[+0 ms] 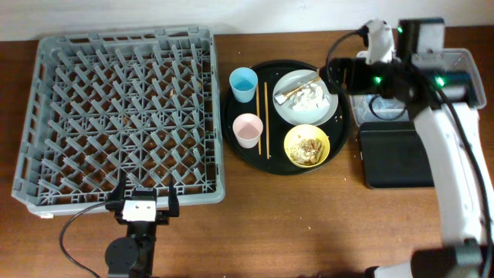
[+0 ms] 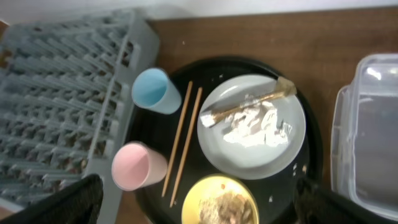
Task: Sort waste into correct bins and load items into the dishwasher rack
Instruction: 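Reach the right gripper to the white plate and grasp the tissue, then carry the tissue with the right gripper and drop it into the clear bin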
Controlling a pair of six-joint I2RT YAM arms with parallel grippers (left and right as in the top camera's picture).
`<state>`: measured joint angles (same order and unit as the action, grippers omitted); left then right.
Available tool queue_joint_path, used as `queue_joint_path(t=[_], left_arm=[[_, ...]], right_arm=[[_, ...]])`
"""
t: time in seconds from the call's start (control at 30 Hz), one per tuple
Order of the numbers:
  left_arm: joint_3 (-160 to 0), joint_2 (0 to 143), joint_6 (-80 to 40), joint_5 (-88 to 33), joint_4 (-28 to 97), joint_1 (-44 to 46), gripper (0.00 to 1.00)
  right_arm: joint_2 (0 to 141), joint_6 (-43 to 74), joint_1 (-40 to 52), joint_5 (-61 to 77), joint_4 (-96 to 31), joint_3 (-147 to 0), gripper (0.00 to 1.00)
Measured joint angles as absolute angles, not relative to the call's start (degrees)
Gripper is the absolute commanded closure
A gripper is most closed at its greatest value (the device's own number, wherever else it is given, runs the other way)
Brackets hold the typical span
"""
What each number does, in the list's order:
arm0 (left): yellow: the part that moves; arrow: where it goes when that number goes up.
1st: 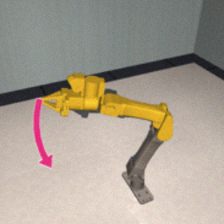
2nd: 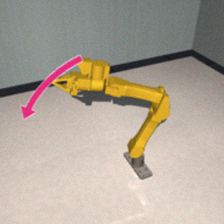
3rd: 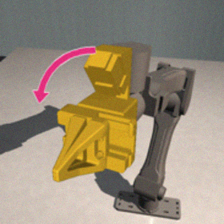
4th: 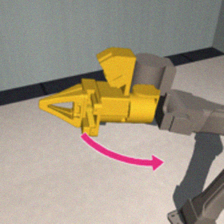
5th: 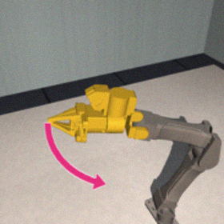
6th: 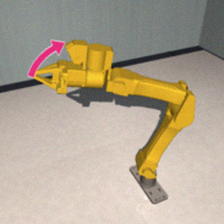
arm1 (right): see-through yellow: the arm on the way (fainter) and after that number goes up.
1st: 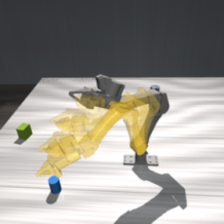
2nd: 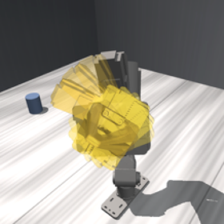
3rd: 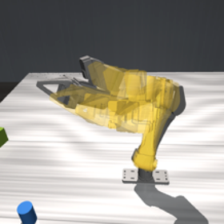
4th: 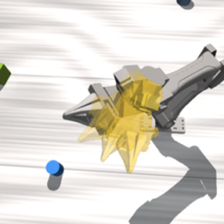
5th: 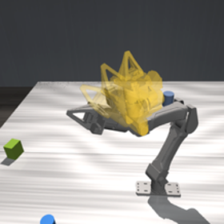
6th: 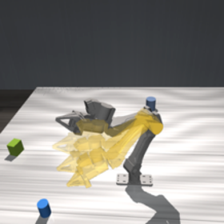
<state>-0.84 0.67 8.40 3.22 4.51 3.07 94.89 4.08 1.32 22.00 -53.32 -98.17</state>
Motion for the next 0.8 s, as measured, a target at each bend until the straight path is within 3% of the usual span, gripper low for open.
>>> queue_joint_path(t=[0.2,0.27,0.47,0.53,0.57,0.67,0.8], left_arm=[[-0.8,0.6,8.4,3.2,4.6,3.1,0.01],[-0.8,0.6,8.4,3.2,4.5,3.1,0.01],[-0.8,0.6,8.4,3.2,4.5,3.1,0.01],[-0.8,0.6,8.4,3.2,4.5,3.1,0.01],[-0.8,0.6,8.4,3.2,4.6,3.1,0.01],[-0.8,0.6,8.4,3.2,4.5,3.1,0.00],[-0.8,0.6,8.4,3.2,4.5,3.1,0.00]], right_arm=[[112.0,-3.9,5.8,16.4,-47.8,-101.8,0.00],[115.7,-5.1,6.1,16.2,-44.6,-101.8,0.06],[127.2,-7.7,6.1,9.8,-43.0,-101.8,0.08],[129.8,-7.8,6.1,9.3,-42.2,-101.8,0.20],[131.0,-8.0,6.1,8.9,-41.7,-101.8,0.34],[131.4,-8.3,6.1,8.6,-41.1,-102.1,0.95],[131.4,-7.0,6.1,8.6,-44.9,-103.0,0.96]])
